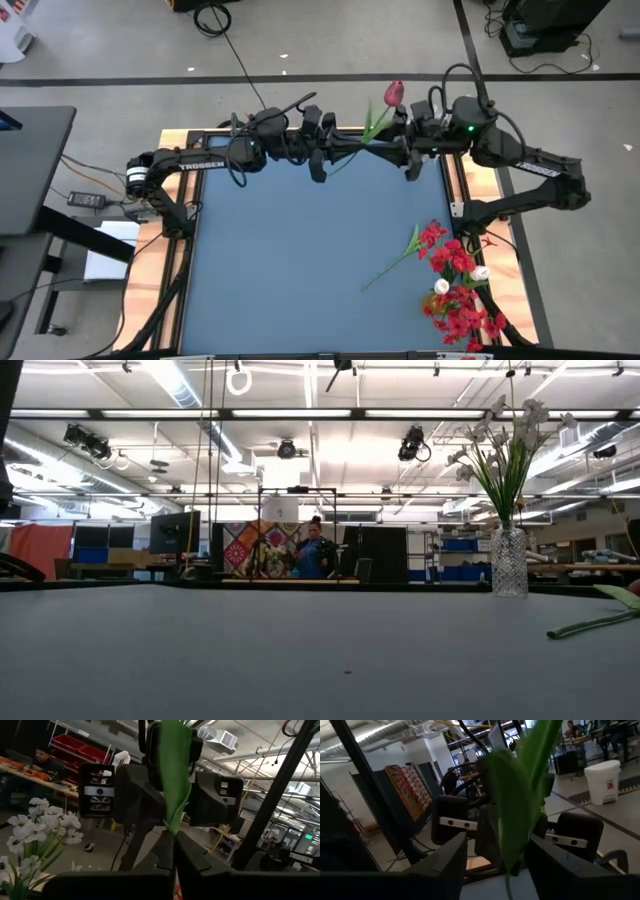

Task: Sort flowers into vase by color
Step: Put the left dark red flower into the transparent vase

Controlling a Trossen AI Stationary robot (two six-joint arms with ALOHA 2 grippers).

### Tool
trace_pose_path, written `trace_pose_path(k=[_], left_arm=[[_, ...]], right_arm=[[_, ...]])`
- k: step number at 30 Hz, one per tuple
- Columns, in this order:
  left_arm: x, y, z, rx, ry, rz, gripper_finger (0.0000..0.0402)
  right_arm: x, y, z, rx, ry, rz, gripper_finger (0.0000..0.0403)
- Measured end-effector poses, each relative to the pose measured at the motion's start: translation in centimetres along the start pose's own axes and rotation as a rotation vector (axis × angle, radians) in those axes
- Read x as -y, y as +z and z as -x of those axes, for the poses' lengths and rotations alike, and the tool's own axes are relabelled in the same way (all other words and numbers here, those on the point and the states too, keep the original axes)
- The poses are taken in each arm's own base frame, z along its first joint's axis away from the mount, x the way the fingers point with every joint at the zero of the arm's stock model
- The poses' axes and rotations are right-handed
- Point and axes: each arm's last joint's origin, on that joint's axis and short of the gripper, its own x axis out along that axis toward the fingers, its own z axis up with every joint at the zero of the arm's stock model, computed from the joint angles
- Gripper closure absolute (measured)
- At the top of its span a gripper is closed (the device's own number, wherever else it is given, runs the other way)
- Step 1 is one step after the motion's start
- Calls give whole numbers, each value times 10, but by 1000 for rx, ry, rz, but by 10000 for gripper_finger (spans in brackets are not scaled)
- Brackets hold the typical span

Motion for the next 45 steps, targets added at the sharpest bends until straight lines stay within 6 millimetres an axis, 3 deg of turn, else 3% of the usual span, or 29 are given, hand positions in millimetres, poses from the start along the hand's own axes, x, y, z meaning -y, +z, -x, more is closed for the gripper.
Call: trace_pose_path(k=[4,10,15,24,29,34,37,41,45], left_arm=[[2,-1,-1,-3,-7,6,392],[6,-2,-2,-3,-16,9,392],[7,-5,-3,-7,20,97,357],[4,-19,-2,-144,79,93,211],[6,-28,-2,-211,94,64,192],[3,-35,0,-260,171,41,218],[2,-37,1,-285,190,62,266],[1,-40,2,-315,202,82,368],[2,-40,2,-326,171,123,385]], right_arm=[[-1,-2,-3,0,-32,-5,249],[-5,-6,-4,-1,-87,28,379],[-12,-10,-1,-3,-208,95,391],[-17,-12,9,-23,-283,105,392],[-20,-6,19,22,-309,84,392],[-22,-3,24,46,-303,65,392],[-22,-3,25,40,-305,71,392],[-21,-5,25,24,-334,107,392],[-20,-6,26,13,-367,152,393]])
